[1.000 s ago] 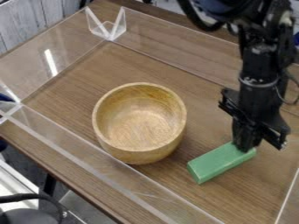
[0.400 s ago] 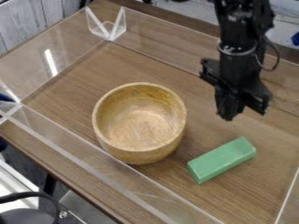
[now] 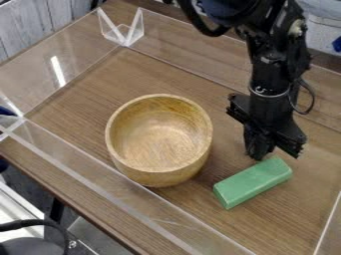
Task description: Remove the green block from inside the brown bowl and put it on the table
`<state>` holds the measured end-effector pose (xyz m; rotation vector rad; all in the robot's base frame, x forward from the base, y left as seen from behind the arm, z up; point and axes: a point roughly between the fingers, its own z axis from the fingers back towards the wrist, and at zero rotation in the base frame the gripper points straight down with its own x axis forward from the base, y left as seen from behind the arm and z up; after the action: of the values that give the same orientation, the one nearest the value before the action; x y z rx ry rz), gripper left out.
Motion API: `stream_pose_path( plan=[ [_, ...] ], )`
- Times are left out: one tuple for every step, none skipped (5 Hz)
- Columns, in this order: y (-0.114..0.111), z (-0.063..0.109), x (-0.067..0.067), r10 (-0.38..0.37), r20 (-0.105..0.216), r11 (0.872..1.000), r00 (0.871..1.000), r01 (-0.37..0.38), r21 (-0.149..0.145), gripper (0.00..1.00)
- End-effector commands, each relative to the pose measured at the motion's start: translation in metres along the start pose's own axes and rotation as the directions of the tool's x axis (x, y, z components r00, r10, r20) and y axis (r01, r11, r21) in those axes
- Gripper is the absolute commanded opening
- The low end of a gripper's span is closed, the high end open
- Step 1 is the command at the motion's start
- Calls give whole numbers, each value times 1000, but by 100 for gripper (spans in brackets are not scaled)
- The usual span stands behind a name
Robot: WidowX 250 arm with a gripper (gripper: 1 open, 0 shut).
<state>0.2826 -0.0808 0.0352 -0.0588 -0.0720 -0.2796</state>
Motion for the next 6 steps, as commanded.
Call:
stream_pose_path(
  plan=[
    [1,19,15,5,48,1000,999,-6,23,0],
    [2,20,21,15,31,999,999,-16,40,100],
    [4,22,20,29,47,999,998,-30,24,0],
    [6,25,18,43,65,999,997,-44,8,0],
    [8,27,18,50,48,999,998,-50,5,0],
    [11,31,19,56,35,998,998,-56,1,0]
  ],
)
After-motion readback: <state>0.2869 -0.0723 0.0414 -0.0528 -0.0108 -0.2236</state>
